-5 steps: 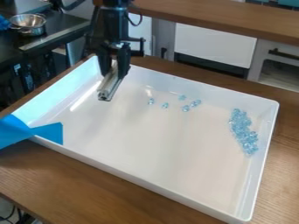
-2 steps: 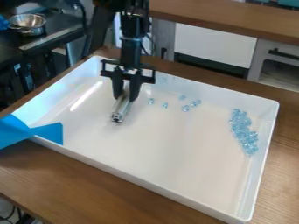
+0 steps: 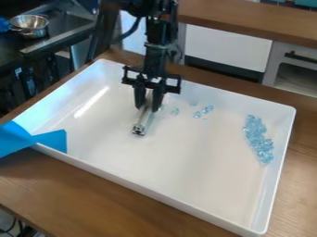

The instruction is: Sweep into pile

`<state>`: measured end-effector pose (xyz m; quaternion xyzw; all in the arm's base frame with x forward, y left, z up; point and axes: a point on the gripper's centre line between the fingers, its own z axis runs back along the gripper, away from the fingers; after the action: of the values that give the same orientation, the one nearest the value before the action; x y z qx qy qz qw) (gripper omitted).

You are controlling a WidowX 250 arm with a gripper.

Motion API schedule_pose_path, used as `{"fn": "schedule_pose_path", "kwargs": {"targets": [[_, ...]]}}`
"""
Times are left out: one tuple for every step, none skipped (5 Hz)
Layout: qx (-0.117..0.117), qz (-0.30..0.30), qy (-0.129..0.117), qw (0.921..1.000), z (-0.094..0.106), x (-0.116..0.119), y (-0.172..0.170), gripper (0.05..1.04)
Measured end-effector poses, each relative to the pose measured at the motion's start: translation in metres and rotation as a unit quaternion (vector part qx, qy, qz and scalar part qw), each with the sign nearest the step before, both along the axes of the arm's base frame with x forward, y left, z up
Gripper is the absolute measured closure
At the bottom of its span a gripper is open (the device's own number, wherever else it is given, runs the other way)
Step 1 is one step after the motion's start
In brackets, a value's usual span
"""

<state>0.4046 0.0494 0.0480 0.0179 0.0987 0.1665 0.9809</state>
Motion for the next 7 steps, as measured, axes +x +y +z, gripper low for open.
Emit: {"fn": "schedule_pose_path", "kwargs": {"targets": [[0.002, -0.006, 0.002, 1.0000, -0.003, 0.002, -0.016, 0.723], [0.002, -0.010, -0.001, 1.0000, -0.004, 0.006, -0.029, 0.723], [0.001, -0.009, -0.005, 0.9999, -0.005, 0.010, -0.046, 0.723], [-0.015, -0.019, -0.002, 0.9997, -0.003, 0.014, -0.083, 0.723], [-0.030, -0.034, 0.003, 0.9990, -0.002, 0.014, -0.117, 0.723], [-0.046, -0.062, 0.009, 0.9969, 0.001, 0.014, -0.154, 0.723], [-0.052, -0.076, 0.005, 0.9957, 0.006, 0.017, -0.170, 0.723]]}}
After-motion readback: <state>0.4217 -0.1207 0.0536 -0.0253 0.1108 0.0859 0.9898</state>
